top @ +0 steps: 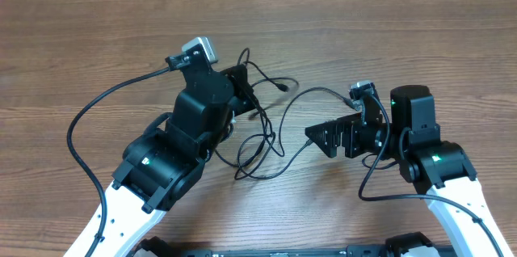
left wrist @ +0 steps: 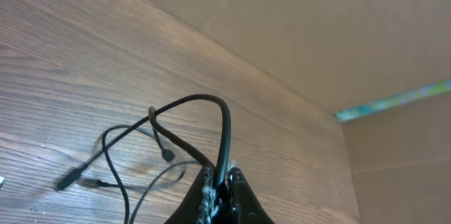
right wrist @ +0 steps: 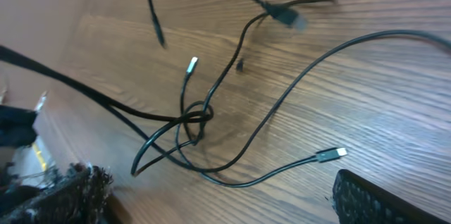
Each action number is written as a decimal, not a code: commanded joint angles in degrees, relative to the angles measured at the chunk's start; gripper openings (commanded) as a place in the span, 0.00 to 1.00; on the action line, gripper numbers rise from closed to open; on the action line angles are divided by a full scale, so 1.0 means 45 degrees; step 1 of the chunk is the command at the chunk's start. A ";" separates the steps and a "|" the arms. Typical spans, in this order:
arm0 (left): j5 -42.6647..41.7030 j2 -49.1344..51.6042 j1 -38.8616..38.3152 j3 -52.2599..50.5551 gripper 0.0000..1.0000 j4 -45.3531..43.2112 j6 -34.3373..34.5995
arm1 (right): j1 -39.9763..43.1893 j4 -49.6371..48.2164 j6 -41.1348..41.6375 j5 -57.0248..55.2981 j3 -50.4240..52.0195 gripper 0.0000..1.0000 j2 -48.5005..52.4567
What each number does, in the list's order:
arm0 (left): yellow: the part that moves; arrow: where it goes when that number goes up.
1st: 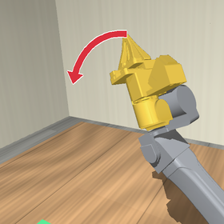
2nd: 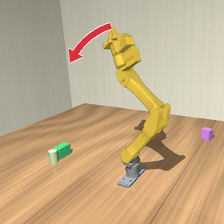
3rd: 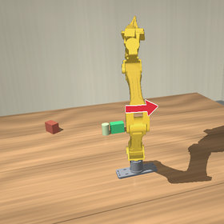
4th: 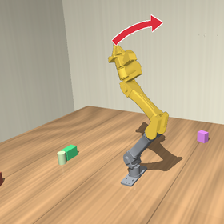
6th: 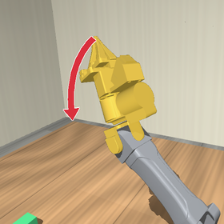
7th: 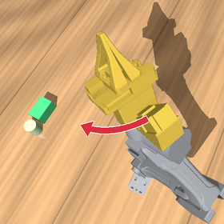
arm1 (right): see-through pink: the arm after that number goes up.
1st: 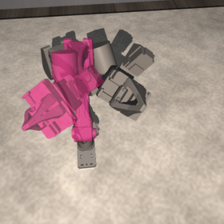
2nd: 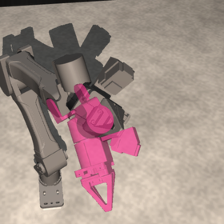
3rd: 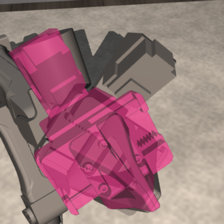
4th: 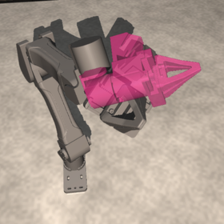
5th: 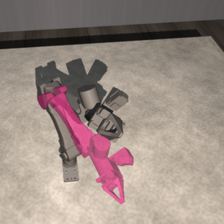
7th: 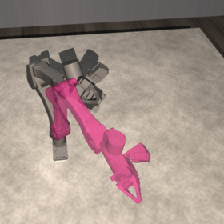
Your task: Untangle cables
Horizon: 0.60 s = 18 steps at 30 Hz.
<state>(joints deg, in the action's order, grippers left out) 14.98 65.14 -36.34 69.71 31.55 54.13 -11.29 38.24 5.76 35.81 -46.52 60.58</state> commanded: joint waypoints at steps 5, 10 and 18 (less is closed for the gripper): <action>0.1433 0.0257 0.0092 0.0204 0.04 0.0083 0.0359 | -0.0005 -0.0087 -0.0058 0.1841 -0.0092 1.00 0.1778; 0.1817 0.0903 0.0092 0.0204 0.04 0.0228 0.0364 | -0.0384 -0.0767 -0.0063 0.3206 -0.0092 1.00 0.3196; 0.3871 0.1957 0.0340 0.0204 0.04 0.0627 0.0359 | -0.2137 -0.1734 0.0175 0.2229 -0.0092 1.00 0.3842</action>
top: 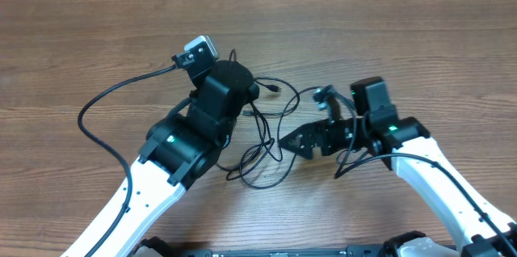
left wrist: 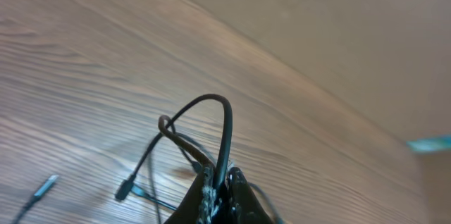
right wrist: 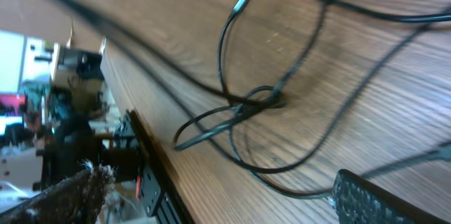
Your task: Untangle cables
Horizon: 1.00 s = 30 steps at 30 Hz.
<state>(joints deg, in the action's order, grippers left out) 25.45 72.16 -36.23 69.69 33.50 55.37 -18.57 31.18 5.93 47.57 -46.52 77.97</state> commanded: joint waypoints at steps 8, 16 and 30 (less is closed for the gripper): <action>0.0855 0.2152 0.2278 0.0204 0.24 0.1574 0.0087 | -0.1010 -0.0204 0.1015 -0.1627 -0.0092 1.00 -0.0024; -0.3667 0.3075 0.3478 0.0204 1.00 0.2681 -0.2516 | -0.1015 -0.0189 0.1409 -0.2438 -0.0092 1.00 -0.0024; -0.3201 0.3055 0.3356 0.0204 1.00 0.5440 -0.5124 | -0.1010 0.0952 0.4070 -0.6042 -0.0092 1.00 -0.0024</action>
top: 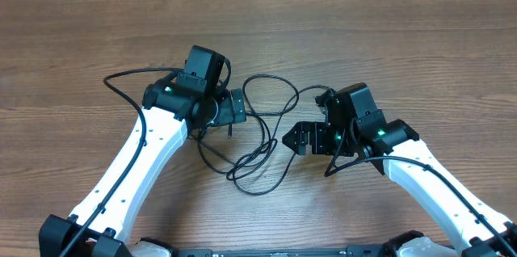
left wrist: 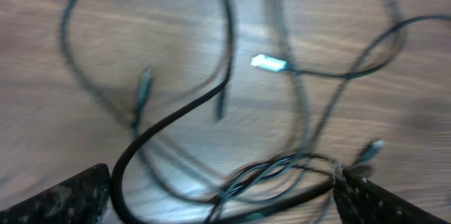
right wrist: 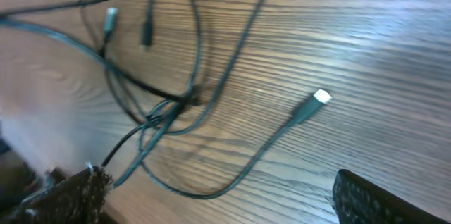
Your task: Untangle cables
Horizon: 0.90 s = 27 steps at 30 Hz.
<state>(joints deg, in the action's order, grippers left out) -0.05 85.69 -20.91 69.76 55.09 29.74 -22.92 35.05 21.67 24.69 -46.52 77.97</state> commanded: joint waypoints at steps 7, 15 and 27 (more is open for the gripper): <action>0.5294 -0.0185 0.0165 0.0199 1.00 0.1379 0.3755 | -0.0044 0.0034 0.0573 -0.0962 -0.0092 1.00 -0.0024; 0.1234 -0.0403 0.0117 0.0204 0.96 0.0053 -0.1749 | 0.0039 0.0092 0.1438 -0.2171 -0.0092 1.00 -0.0024; -0.7640 -0.0369 -0.0214 0.0136 1.00 0.0947 -1.0346 | 0.2900 0.0306 0.2157 -0.2778 -0.0092 1.00 -0.0024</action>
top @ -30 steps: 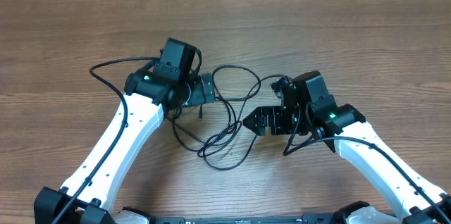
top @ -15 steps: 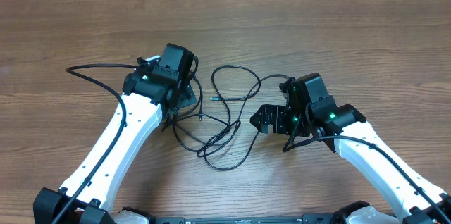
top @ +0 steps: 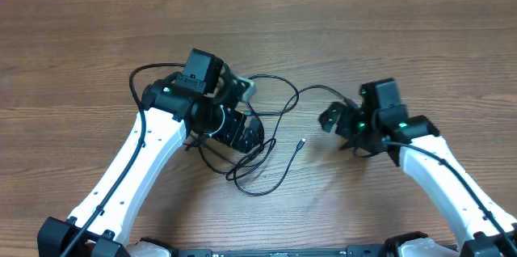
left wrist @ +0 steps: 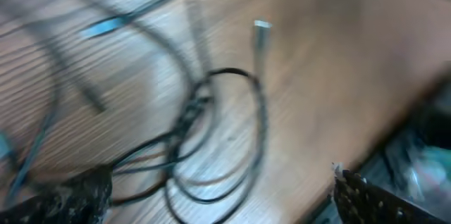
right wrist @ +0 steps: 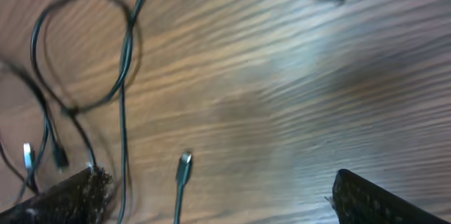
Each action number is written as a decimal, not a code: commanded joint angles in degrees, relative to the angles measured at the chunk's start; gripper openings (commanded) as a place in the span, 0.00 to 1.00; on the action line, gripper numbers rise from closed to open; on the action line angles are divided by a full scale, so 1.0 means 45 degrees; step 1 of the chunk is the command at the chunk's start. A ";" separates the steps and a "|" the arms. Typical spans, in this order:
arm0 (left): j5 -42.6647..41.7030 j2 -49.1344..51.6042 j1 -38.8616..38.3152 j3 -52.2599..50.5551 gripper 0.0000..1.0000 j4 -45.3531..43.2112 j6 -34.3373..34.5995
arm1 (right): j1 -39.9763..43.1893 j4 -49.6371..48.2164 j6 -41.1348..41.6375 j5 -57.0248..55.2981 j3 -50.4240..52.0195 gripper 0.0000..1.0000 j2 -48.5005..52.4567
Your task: Untangle cables
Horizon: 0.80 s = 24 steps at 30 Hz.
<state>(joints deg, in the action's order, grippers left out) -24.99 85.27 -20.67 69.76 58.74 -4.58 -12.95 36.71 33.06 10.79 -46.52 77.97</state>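
Note:
Thin black cables (top: 257,153) lie tangled on the wooden table (top: 388,39), knotted just below the left gripper (top: 242,132). One loop (top: 271,95) reaches to the upper right, and a loose plug (top: 300,144) lies right of the tangle. In the blurred left wrist view the knot (left wrist: 192,111) and a silver-tipped plug (left wrist: 261,25) lie ahead of the open left gripper (left wrist: 218,192), which holds nothing. The right gripper (top: 333,117) sits right of the cables. It is open and empty (right wrist: 215,192), with a plug (right wrist: 184,162) and a loop (right wrist: 84,48) in front of it.
A thicker black lead (top: 141,75) arcs round the left arm's wrist. Cardboard wall runs along the table's far edge. Bare wood spreads to the far left and far right of the cables.
The left gripper has turned and now points to the lower right over the knot. The right gripper has drawn back to the right, away from the tangle. Both remain open.
At first the left gripper was shut on a black cable held off the table, while the right stood open beside the tangle. Then the right was closer in. Later the left was open with the cable lying down. Now both are open and the right has withdrawn.

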 commanded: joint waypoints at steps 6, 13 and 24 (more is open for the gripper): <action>-0.0563 0.0243 -0.1166 -0.0432 0.98 0.0267 -0.2803 | 0.1239 -0.0044 -0.1137 0.0767 -0.0092 1.00 -0.0024; 0.0039 0.1404 -0.2312 -0.0767 0.91 0.0170 -0.2584 | 0.1239 -0.0092 -0.1137 0.0767 -0.0092 1.00 -0.0024; -0.1452 0.3026 -0.2438 -0.0850 0.04 0.0121 -0.2225 | 0.1239 -0.0029 -0.1370 0.0767 -0.0097 1.00 -0.0024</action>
<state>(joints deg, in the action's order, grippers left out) -26.35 98.56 -31.42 66.35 59.59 -14.70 -7.55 36.69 27.59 13.78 -46.52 77.97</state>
